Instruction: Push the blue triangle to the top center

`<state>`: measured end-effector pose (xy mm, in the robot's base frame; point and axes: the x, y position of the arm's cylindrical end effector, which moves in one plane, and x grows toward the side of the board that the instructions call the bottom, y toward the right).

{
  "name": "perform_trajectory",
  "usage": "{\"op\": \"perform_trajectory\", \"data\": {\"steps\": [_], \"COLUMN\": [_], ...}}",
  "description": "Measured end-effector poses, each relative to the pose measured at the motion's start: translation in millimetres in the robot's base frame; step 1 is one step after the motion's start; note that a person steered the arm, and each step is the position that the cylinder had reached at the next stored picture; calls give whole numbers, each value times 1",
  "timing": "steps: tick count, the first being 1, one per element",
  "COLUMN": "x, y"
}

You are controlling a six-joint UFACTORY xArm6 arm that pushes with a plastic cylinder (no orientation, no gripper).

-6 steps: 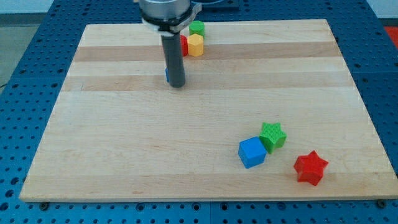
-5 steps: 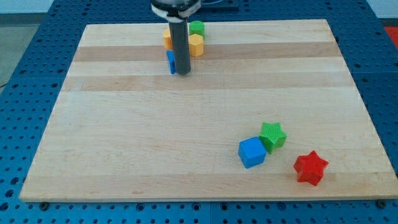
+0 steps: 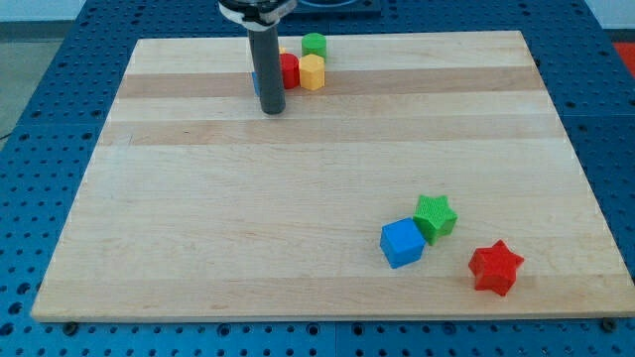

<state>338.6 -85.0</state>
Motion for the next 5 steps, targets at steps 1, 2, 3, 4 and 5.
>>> {"op": "perform_trajectory", "data": {"steps": [1, 2, 3, 4, 5], "x": [4, 3, -14, -37, -38], "y": [-15, -37, -38, -18, -12]}}
